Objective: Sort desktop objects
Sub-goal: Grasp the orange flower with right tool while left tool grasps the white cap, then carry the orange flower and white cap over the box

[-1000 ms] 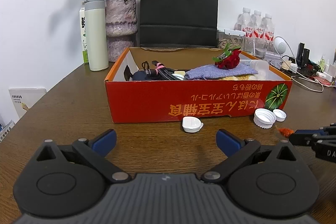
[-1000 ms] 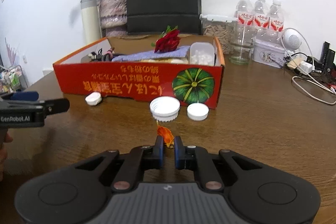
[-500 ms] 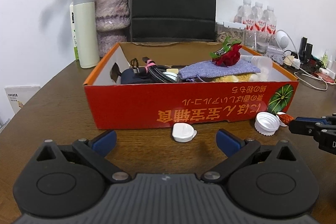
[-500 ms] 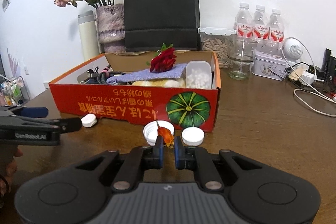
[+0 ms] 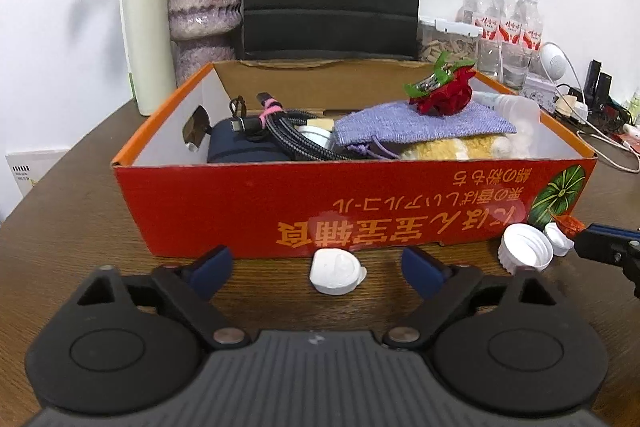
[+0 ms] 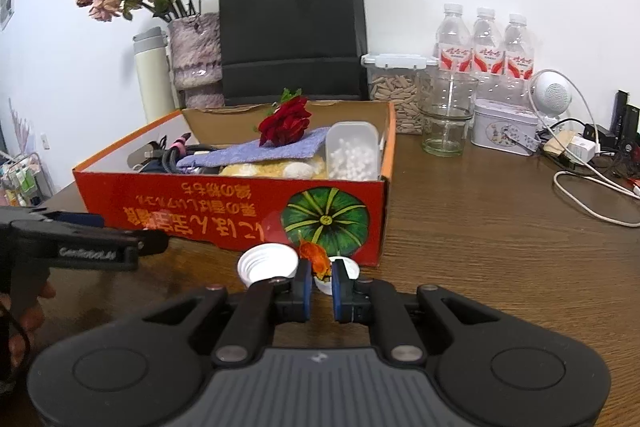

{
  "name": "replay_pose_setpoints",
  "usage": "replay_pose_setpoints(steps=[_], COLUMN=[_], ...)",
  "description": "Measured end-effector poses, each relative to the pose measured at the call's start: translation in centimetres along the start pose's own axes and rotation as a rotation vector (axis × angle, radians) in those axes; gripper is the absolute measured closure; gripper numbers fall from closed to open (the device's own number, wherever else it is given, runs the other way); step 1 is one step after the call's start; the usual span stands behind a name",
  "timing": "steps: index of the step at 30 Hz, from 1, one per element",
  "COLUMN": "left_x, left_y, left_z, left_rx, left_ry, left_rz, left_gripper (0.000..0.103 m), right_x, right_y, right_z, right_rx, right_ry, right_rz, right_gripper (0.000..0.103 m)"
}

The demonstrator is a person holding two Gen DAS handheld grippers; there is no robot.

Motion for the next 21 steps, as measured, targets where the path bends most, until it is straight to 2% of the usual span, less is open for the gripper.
replay_pose_setpoints(steps=[2, 3, 10, 21], left_x=[-0.4, -0.5, -0.1, 0.4], left_y=[-0.3, -0.4, -0.9, -0.8], left_z=[0.2, 0.2, 0.3, 0.3], left_rx=[-0.006, -0.009, -0.016, 0.018], left_ry=[0.023, 0.028, 0.015, 0.014], left_rz=[0.002, 0.0, 0.007, 0.011], left_gripper=[0.035, 0.036, 0.075, 0.075], right_x=[0.0, 0.0, 0.3, 0.7], right_y=[0.2, 0.3, 0.3, 0.3], right_z=[0.1, 0.1, 0.3, 0.1], right_rx=[0.01, 0.014, 0.015, 0.02], right_ry=[0.003, 0.003, 0.002, -0.026], right_rz=[-0.007, -0.009, -0.005, 0.016], right_gripper=[0.094, 0.094, 0.094, 0.094])
Point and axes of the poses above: each gripper's, at about its wrist camera, not at the fingertips, and x roughly against the way its jaws point, y to its left, z to its underside, the point moved 7 cm from there along -x, roughly the way its jaws point, and after that the axes turned 12 degrees about -z, right-handed, at the moved point
